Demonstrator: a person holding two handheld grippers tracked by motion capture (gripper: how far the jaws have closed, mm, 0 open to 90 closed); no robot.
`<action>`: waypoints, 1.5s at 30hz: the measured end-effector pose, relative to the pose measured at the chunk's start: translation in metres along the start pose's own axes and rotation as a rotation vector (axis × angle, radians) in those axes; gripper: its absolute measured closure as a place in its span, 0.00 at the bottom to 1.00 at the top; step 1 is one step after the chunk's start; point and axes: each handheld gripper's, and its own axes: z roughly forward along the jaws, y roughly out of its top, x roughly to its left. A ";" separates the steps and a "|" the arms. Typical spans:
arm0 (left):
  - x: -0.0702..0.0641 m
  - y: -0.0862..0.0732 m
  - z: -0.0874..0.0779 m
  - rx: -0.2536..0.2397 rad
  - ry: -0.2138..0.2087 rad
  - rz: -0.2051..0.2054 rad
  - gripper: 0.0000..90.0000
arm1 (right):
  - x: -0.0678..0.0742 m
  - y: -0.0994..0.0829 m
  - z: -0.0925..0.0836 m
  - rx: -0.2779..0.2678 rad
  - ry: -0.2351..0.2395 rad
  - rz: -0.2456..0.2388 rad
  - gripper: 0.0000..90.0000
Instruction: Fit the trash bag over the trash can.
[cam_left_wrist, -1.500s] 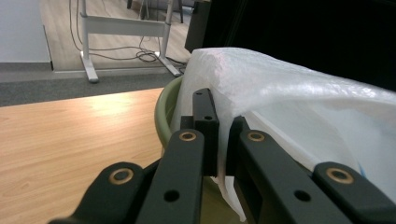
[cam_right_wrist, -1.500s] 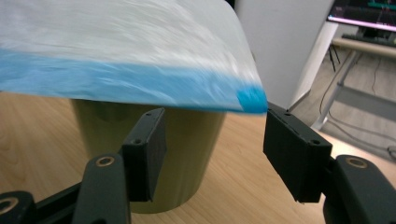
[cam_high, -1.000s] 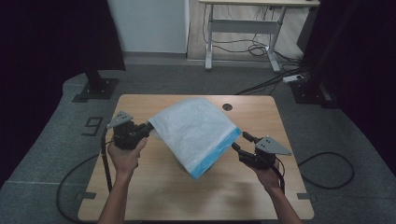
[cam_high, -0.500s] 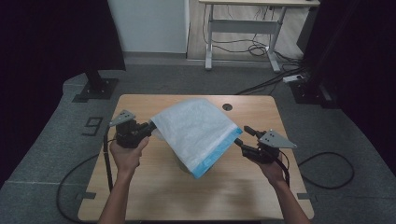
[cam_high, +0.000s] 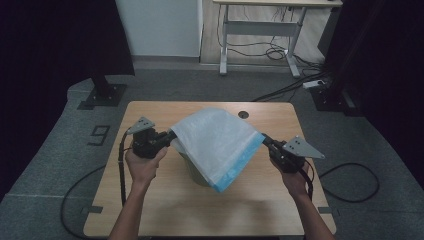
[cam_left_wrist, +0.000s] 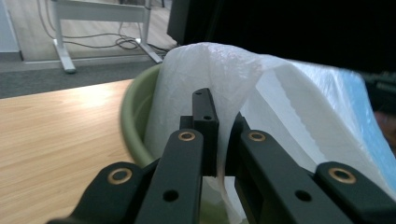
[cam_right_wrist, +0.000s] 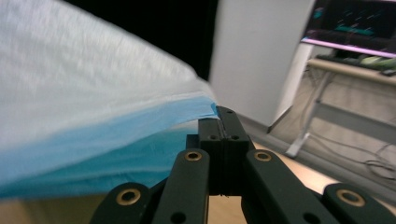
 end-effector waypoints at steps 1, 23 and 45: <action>-0.003 0.000 0.003 0.003 -0.010 0.002 0.99 | -0.001 0.004 -0.002 -0.008 -0.015 -0.003 0.98; -0.016 -0.007 -0.018 0.052 -0.099 0.094 0.43 | -0.030 0.017 -0.033 -0.057 -0.127 0.031 0.98; -0.083 0.014 0.024 0.124 -0.143 0.184 0.34 | 0.025 0.031 0.001 -0.063 0.055 0.002 0.98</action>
